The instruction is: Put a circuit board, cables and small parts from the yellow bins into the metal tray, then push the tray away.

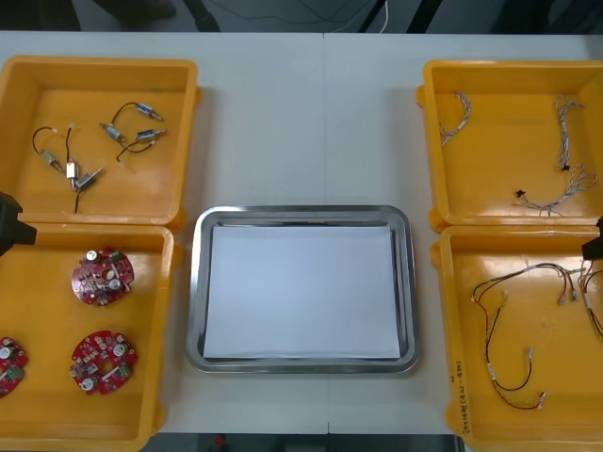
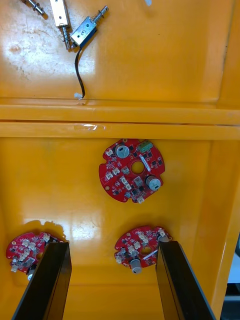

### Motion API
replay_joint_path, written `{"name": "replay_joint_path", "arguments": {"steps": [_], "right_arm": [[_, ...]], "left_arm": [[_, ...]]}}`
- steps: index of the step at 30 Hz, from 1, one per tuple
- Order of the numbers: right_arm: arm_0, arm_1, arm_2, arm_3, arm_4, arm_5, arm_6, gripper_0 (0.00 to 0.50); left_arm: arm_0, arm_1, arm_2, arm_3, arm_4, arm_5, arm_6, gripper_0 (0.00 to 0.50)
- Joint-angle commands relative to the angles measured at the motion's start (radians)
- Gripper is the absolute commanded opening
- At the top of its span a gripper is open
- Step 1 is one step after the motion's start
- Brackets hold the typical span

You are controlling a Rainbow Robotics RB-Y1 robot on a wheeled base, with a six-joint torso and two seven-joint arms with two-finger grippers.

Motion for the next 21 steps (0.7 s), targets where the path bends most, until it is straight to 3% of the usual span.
{"name": "replay_joint_path", "arguments": {"steps": [1,21], "right_arm": [[0.008,-0.041,-0.03,-0.005,-0.006,0.003,0.009,0.5],[0.008,-0.041,-0.03,-0.005,-0.006,0.003,0.009,0.5]], "left_arm": [[0.014,0.047,0.023,-0.024,0.007,0.007,-0.02,0.5],[0.014,0.047,0.023,-0.024,0.007,0.007,-0.02,0.5]]}}
